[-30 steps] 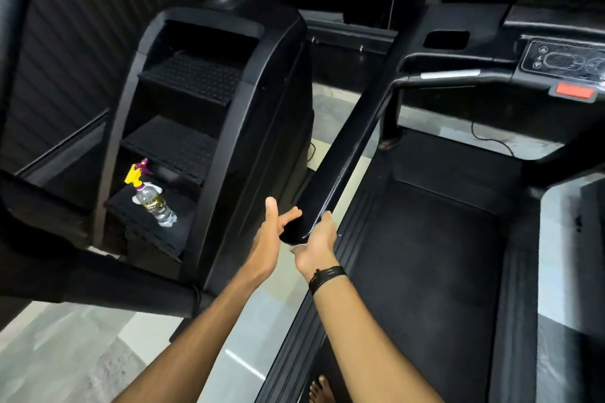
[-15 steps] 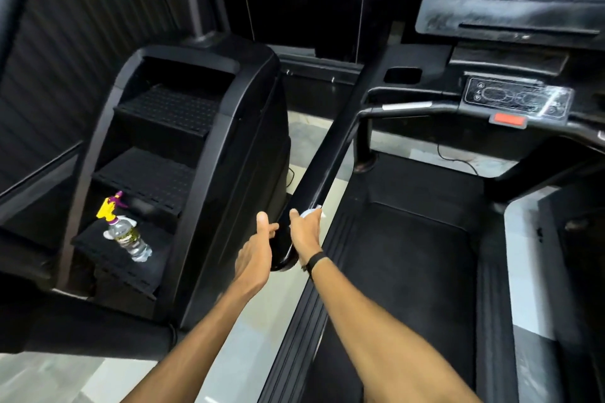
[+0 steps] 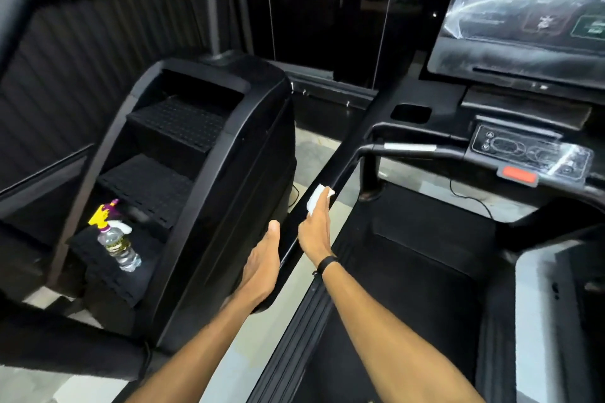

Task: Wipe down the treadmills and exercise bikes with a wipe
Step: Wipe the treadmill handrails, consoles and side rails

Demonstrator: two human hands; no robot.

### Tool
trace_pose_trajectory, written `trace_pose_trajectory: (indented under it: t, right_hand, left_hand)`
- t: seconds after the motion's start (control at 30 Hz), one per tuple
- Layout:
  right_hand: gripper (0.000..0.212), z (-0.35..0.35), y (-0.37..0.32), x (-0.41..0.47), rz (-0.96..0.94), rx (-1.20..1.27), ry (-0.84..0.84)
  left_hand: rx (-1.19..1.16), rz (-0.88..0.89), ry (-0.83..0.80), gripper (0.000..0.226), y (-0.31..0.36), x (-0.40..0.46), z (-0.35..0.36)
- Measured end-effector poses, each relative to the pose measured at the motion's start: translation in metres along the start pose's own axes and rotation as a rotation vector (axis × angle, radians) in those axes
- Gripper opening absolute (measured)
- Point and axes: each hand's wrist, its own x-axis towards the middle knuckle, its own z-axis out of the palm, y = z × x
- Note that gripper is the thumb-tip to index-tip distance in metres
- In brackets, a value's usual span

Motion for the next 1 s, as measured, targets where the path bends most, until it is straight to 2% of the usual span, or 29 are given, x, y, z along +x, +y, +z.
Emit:
trace_pose_trajectory:
  t: [0.23, 0.33, 0.43, 0.53, 0.6, 0.7, 0.8, 0.87, 0.9, 0.93, 1.0]
  right_hand:
    - [0.099, -0.121, -0.019, 0.063, -0.188, -0.028, 0.087]
    - [0.099, -0.168, -0.017, 0.084, -0.169, -0.034, 0.092]
    - [0.073, -0.196, -0.005, 0.11, -0.033, -0.093, 0.194]
    - [0.039, -0.212, -0.001, 0.131, -0.06, -0.162, 0.217]
    - [0.031, -0.217, -0.006, 0.144, -0.093, -0.207, 0.195]
    - [0.036, -0.222, -0.014, 0.169, -0.103, -0.258, 0.162]
    - [0.062, -0.222, -0.026, 0.2, -0.11, -0.363, 0.195]
    - [0.075, -0.218, -0.029, 0.219, -0.28, -0.533, 0.269]
    - [0.079, -0.213, -0.026, 0.232, -0.38, -0.696, 0.269]
    - [0.08, -0.209, -0.02, 0.239, -0.428, -0.91, 0.186]
    - [0.077, -0.197, 0.004, 0.25, -0.409, -1.275, -0.12]
  left_hand:
    - [0.106, 0.146, -0.068, 0.094, 0.079, 0.048, 0.081]
    - [0.122, 0.183, -0.1, 0.086, 0.099, 0.063, 0.113]
    - [0.144, 0.181, -0.087, 0.081, 0.109, 0.077, 0.139]
    - [0.2, 0.197, -0.092, 0.074, 0.115, 0.09, 0.155]
    - [0.234, 0.227, -0.087, 0.071, 0.122, 0.102, 0.159]
    - [0.257, 0.239, -0.052, 0.054, 0.131, 0.122, 0.162]
    - [0.223, 0.218, -0.032, 0.053, 0.136, 0.151, 0.163]
    - [0.188, 0.187, -0.011, 0.048, 0.138, 0.176, 0.164]
    - [0.186, 0.169, -0.004, 0.044, 0.14, 0.19, 0.165]
    - [0.185, 0.164, 0.006, 0.041, 0.142, 0.201, 0.166]
    - [0.177, 0.179, 0.012, 0.04, 0.146, 0.221, 0.166]
